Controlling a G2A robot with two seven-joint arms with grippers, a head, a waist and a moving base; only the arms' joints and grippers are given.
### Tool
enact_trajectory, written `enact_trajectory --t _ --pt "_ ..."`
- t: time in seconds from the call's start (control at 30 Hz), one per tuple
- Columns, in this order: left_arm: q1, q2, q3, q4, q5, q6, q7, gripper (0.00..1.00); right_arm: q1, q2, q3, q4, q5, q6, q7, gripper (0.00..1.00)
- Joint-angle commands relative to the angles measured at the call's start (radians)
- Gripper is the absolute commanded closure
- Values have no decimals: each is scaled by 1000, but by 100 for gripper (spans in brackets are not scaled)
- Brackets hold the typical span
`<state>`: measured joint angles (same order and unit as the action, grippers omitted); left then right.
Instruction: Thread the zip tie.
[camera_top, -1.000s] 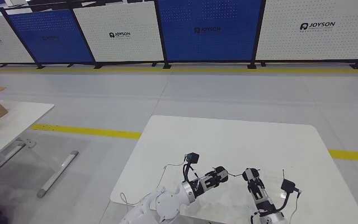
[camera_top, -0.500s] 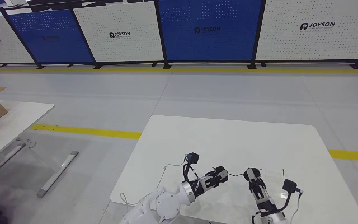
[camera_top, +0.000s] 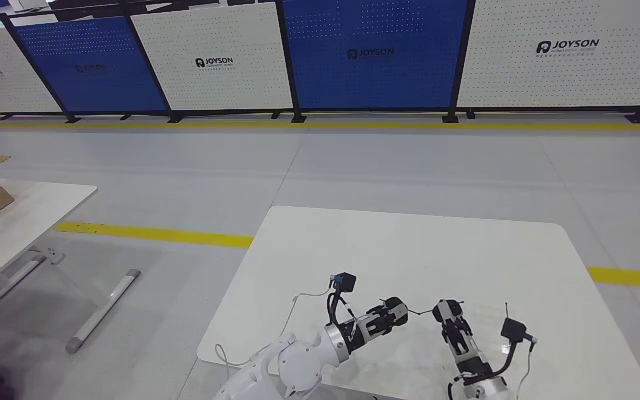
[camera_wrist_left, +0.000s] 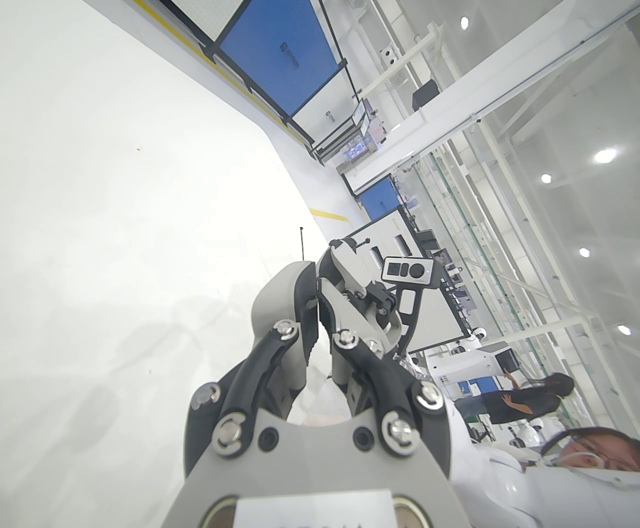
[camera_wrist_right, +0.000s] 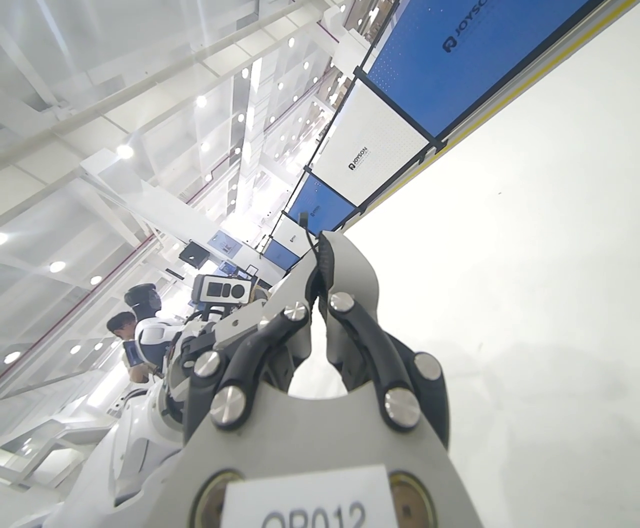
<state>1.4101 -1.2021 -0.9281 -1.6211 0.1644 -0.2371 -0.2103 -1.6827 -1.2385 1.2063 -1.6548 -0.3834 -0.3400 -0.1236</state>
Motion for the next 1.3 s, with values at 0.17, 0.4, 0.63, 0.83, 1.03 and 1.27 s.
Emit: enact_trajectory --t 0.17,0.4,0.63,0.83,1.03,1.27 --pt "0 0 0 0 0 0 0 100 -13 1 10 -15 -2 0 -3 100" --pt "0 0 0 0 0 0 0 100 -4 -1 2 -2 -7 1 7 100" --pt "0 0 0 0 0 0 0 100 8 -6 -6 10 -21 7 8 100" --pt "0 0 0 0 0 0 0 100 6 -8 -7 8 -30 0 0 100" --pt "6 -2 1 -9 -37 0 5 100 8 -10 -12 5 -32 0 -6 100" --pt "8 1 -19 -12 -184 -24 -77 100 8 -8 -16 -8 -39 0 -9 100"
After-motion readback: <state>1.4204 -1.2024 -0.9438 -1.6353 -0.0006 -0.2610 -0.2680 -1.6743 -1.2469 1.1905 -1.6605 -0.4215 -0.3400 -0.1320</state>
